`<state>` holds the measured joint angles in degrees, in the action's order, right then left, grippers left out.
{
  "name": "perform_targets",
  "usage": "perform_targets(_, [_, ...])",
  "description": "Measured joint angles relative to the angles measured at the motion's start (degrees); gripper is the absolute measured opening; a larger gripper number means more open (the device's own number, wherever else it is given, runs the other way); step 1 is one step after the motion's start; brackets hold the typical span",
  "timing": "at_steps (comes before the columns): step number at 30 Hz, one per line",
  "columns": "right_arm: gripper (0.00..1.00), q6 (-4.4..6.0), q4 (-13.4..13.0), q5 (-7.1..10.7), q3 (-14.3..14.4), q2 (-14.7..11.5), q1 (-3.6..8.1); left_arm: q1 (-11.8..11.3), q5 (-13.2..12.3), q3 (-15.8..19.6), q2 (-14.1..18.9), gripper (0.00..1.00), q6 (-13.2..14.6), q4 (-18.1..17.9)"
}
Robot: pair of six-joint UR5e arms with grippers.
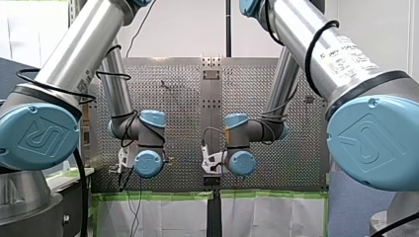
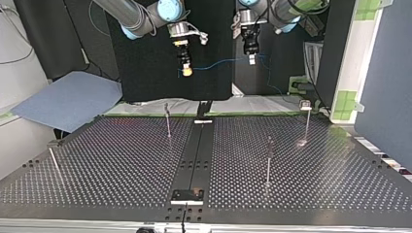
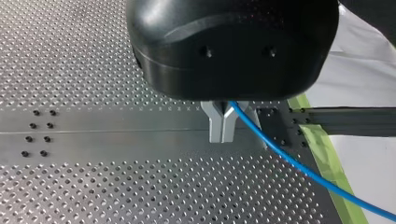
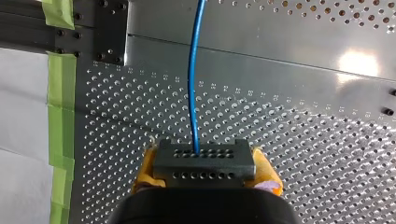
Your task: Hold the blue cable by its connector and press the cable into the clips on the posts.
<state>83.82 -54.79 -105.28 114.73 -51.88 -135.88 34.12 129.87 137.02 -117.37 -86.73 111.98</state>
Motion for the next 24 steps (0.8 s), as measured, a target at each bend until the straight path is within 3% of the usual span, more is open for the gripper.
perform_targets(4, [0.00, 0.71, 1.05, -0.97, -0.22, -1.07, 0.41, 0.55, -1.08, -0.18, 1.47, 0.00, -1.32, 1.45])
perform_targets(9, [0.00, 3.02, 3.53, -1.01, -0.85, -3.53, 0.47, -0.08, -1.05, -0.19, 4.26, 0.00, -1.98, 3.96])
perform_targets(15, [0.00, 5.98, 6.87, 1.75, -2.01, -6.88, 0.94, -1.08, -1.79, -1.29, 7.69, 0.00, -1.63, 7.34])
perform_targets(24, [0.00, 7.33, 11.83, 6.03, -6.26, -11.85, 1.20, -2.93, -2.05, -5.88, 12.80, 0.00, -1.55, 12.47])
